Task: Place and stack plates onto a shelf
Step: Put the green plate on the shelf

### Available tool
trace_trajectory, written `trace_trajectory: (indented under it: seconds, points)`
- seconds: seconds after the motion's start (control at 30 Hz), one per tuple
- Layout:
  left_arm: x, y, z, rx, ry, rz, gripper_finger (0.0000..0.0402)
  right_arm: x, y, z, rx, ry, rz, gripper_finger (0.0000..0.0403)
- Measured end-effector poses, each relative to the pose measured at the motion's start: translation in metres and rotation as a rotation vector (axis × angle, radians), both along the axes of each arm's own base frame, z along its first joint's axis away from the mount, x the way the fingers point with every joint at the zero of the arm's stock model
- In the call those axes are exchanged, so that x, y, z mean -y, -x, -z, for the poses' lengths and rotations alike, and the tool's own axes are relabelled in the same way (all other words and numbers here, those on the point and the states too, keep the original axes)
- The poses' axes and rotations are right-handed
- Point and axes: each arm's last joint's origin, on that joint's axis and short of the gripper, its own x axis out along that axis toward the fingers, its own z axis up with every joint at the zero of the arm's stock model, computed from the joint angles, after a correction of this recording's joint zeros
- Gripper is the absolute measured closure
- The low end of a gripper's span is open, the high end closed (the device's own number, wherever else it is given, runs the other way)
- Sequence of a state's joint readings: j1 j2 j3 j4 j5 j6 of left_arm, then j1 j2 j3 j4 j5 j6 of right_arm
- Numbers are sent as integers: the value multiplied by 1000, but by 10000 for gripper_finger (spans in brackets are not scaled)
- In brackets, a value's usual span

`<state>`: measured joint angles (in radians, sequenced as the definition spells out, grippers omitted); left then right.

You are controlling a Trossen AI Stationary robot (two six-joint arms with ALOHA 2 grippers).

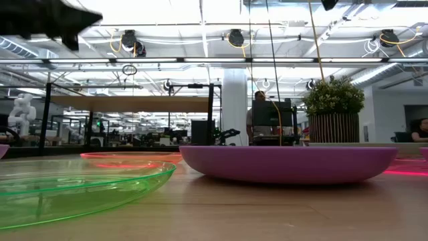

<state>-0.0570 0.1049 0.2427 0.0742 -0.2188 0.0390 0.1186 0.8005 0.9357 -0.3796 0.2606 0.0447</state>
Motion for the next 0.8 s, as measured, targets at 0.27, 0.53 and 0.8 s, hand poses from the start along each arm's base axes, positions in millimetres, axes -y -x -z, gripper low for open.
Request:
trace_trajectory:
  seconds: [0.27,0.53,0.8]
  points:
    - [2,-7,-72,-67,28,45,398,-1,-8,38,-28,-18,6,403]
    - [4,-44,-118,-300,22,43,398,-1,-8,66,-106,-7,8,403]
    - [11,-90,-104,-481,12,142,398,1,-5,94,-166,-42,68,403]
